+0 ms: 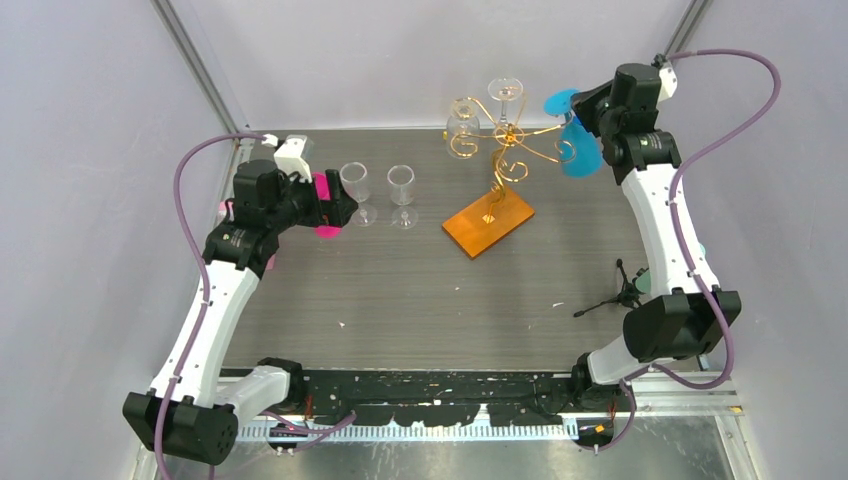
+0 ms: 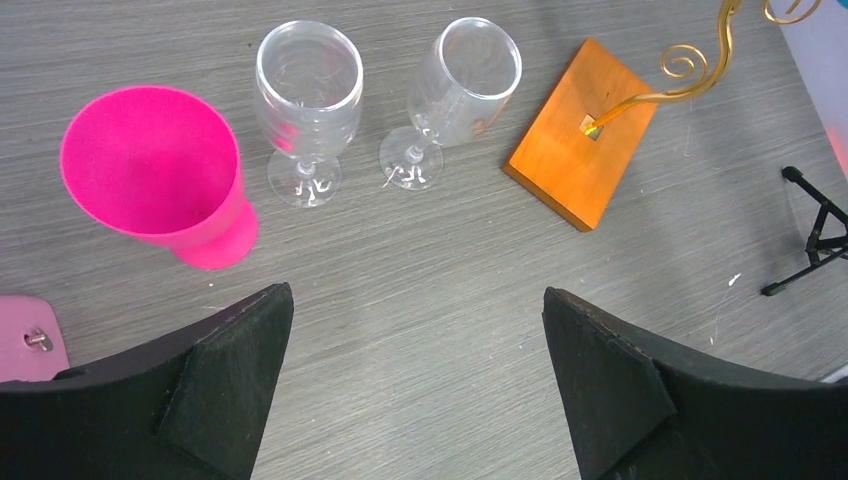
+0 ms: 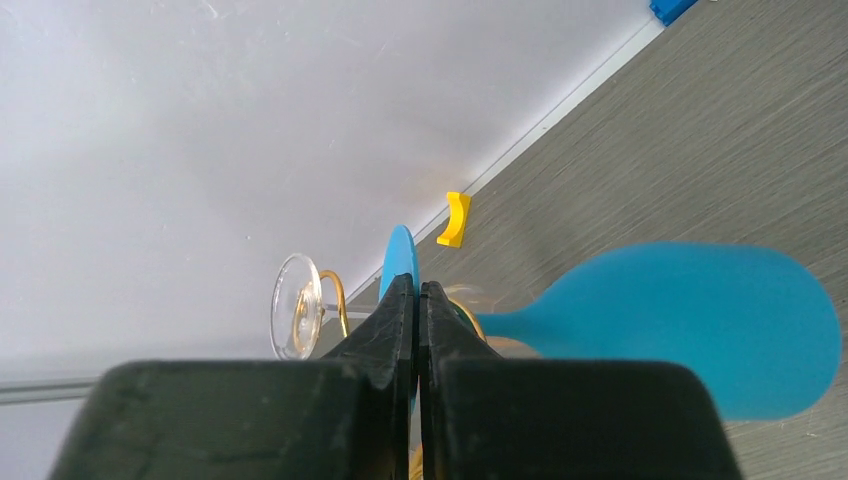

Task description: Take the wine glass off the wine glass rack

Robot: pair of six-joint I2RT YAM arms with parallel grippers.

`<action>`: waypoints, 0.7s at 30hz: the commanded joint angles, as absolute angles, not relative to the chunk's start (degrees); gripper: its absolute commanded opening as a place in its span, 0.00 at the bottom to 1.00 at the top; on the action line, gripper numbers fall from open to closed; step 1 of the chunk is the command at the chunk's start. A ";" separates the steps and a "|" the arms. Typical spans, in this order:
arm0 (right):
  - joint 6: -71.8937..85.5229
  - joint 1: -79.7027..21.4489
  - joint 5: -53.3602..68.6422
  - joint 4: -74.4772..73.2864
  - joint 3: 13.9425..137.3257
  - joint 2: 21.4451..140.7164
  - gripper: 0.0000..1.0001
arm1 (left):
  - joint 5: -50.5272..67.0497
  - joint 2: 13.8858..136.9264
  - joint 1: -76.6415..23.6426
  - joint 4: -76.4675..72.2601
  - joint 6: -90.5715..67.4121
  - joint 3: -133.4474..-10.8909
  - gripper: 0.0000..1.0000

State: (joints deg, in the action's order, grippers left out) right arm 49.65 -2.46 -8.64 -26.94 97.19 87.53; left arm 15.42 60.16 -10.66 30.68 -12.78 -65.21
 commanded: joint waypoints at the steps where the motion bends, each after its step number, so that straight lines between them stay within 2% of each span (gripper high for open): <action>1: 51.26 -2.09 -9.35 -22.38 94.44 83.42 0.00 | 14.25 59.80 -10.98 29.61 -11.69 -65.54 0.98; 11: 56.02 -2.09 -5.55 -18.20 89.13 77.78 0.00 | 13.90 59.60 -11.25 29.79 -11.57 -65.48 0.98; 21: 60.49 -2.05 3.99 -14.24 86.68 78.84 0.00 | 13.72 59.50 -11.26 29.79 -11.60 -65.30 0.98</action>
